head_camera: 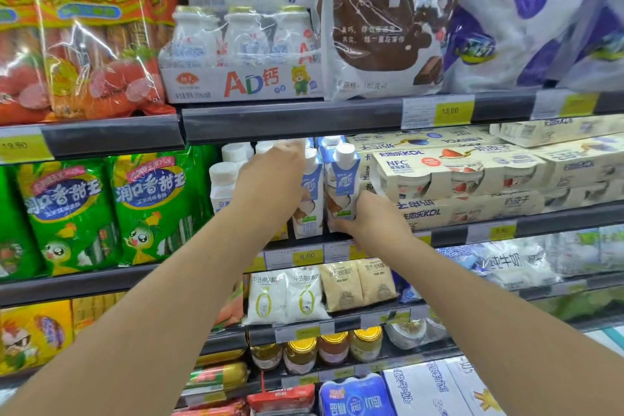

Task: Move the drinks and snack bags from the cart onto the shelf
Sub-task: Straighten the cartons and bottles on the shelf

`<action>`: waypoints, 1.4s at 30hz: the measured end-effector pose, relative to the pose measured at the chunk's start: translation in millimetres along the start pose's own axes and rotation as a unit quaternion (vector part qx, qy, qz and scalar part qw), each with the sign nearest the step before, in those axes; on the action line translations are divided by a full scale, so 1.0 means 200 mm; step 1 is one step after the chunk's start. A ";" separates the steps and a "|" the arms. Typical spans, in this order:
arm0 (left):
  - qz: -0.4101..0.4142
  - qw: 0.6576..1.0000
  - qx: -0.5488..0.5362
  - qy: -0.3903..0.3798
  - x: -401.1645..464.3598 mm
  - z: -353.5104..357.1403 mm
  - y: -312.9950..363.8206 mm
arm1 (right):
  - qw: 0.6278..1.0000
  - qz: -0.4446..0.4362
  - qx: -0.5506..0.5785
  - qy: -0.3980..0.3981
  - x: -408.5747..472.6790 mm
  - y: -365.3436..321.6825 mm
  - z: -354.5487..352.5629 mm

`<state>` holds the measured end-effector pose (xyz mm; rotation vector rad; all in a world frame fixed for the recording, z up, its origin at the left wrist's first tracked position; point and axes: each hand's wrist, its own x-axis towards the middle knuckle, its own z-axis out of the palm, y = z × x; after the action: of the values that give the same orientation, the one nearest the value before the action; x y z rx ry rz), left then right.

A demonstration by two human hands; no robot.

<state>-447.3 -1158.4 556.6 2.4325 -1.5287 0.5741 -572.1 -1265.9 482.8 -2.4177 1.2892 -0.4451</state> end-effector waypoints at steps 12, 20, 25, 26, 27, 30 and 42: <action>-0.012 1.000 0.008 -0.021 0.04 -0.01 0.02 | 1.000 -0.004 0.025 0.006 -0.01 -0.01 0.00; -0.018 0.998 -0.005 -0.055 0.04 -0.05 0.03 | 0.999 -0.021 0.033 0.010 -0.03 0.01 0.03; -0.025 0.997 -0.007 -0.074 0.05 -0.06 0.03 | 0.999 -0.006 0.040 0.015 -0.03 0.00 0.05; -0.026 0.997 -0.008 -0.076 0.05 -0.06 0.03 | 0.999 -0.006 0.041 0.016 -0.02 0.00 0.05; -0.028 0.997 -0.007 -0.077 0.05 -0.05 0.03 | 0.999 -0.007 0.041 0.017 -0.02 0.00 0.05; -0.025 0.997 -0.009 -0.076 0.04 -0.06 0.03 | 0.999 -0.005 0.046 0.023 -0.02 0.00 0.05; -0.033 0.992 0.048 -0.112 -0.01 -0.11 -0.23 | 0.996 -0.005 0.056 0.062 -0.17 0.05 0.07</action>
<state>-411.5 -1127.3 577.2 2.6893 -1.5255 0.3804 -591.0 -1241.0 461.7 -2.3360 1.2658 -0.6613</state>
